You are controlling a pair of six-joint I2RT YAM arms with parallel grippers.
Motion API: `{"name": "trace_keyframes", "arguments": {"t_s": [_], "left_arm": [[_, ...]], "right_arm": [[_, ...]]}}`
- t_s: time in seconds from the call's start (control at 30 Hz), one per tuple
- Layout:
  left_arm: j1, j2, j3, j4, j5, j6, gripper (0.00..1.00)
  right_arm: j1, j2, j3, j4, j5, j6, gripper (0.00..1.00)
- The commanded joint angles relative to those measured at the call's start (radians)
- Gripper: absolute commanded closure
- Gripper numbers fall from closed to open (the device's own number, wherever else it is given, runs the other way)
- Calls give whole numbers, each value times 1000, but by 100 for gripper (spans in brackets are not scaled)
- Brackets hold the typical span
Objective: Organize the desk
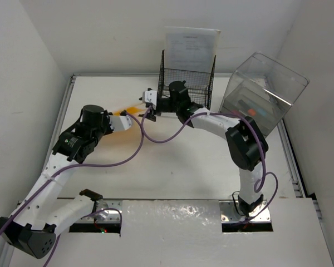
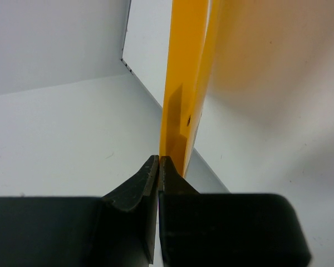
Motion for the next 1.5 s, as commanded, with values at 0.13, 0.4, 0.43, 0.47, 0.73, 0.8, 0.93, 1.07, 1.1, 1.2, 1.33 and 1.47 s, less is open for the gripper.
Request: {"name": "trace_keyframes", "arguments": {"t_s": [0.13,0.4,0.43,0.47,0.73,0.8,0.93,1.07,1.1,1.2,1.33,1.47], "left_arm": [[-4,-6,55,51,23,-12,100],[-4,-6,51,48,40,-21,100],[-4,-7,48,47,42,-22,100],[-4,-4,46,47,42,-24,100],[-4,-9,81,-39,85,-47,51],[-4,-6,170,-109,166,-68,15],[-4,-12,345,-203,305,-143,0],[5,-38,382,-249,385,-182,0],[9,-44,361,-245,382,-182,0],[49,-70,290,-209,361,-160,0],[109,-69,255,-170,414,-165,0],[213,-30,290,-111,543,-176,0]], "right_arm": [[63,26,84,-115,-111,-73,49],[103,42,161,-325,48,-206,100],[109,43,165,-342,76,-235,100],[115,43,164,-344,99,-251,100],[126,-9,83,-204,219,-220,100],[126,-17,81,-207,213,-213,100],[126,-43,67,-199,167,-197,100],[125,-70,46,-190,161,-193,100],[123,-76,44,-196,161,-194,100],[111,-98,43,-206,153,-182,100],[88,-125,32,-209,115,-150,100],[74,-167,1,-210,93,-128,100]]}}
